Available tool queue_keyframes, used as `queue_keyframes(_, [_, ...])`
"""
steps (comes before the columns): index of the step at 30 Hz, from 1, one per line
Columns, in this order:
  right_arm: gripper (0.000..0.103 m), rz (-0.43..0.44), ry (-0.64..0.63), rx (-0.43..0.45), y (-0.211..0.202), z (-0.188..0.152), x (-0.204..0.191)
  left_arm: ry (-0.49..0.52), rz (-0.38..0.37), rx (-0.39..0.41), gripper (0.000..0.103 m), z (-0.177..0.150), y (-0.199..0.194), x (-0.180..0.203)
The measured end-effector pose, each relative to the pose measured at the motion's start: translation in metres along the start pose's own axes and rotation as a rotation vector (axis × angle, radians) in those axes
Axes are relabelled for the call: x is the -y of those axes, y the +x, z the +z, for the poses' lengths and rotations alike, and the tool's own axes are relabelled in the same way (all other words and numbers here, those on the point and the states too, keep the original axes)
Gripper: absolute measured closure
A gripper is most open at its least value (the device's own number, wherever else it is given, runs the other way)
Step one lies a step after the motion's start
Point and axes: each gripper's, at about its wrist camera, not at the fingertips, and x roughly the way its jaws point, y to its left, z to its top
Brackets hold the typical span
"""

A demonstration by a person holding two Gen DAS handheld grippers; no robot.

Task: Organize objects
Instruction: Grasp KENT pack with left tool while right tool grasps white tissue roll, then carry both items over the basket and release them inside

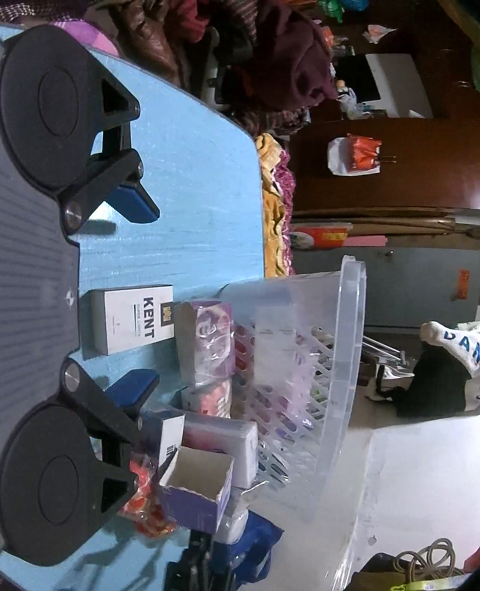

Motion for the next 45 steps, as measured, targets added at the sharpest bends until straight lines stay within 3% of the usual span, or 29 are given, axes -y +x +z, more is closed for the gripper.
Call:
queue_keyframes(2, [0.051,-0.006,-0.004,-0.005,0.001,-0.001,0.0,0.006,0.006,-0.022,0.014,0.001,0.002,0.001])
queue_keyframes(8, [0.054,-0.013,-0.003,0.012,-0.009,-0.004,0.002,0.049,0.001,-0.084,0.015,0.001,0.01,0.007])
queue_keyframes(12, [0.054,-0.033,0.019,0.078,-0.036,-0.013,0.009,0.016,0.011,-0.075,0.023,0.002,0.009,0.005])
queue_keyframes(14, [0.054,-0.019,0.047,0.102,-0.046,-0.018,0.014,0.022,0.027,-0.07,0.034,0.001,0.007,0.005])
queue_keyframes(16, [0.054,-0.004,0.073,0.117,-0.051,-0.022,0.019,0.053,0.041,-0.059,0.062,0.001,0.006,0.01])
queue_keyframes(18, [0.053,0.016,0.096,0.126,-0.054,-0.025,0.02,0.065,0.049,-0.039,0.062,0.0,0.002,0.012])
queue_keyframes(27, [0.054,0.014,0.094,0.143,-0.048,-0.034,0.015,-0.04,-0.072,0.041,0.062,-0.002,-0.007,-0.01])
queue_keyframes(34, [0.054,-0.017,0.086,0.203,-0.055,-0.043,0.014,-0.078,-0.104,0.127,0.062,-0.006,-0.016,-0.016])
queue_keyframes(45, [0.054,-0.013,0.095,0.209,-0.054,-0.045,0.014,-0.063,-0.107,0.248,0.062,-0.01,-0.03,-0.013])
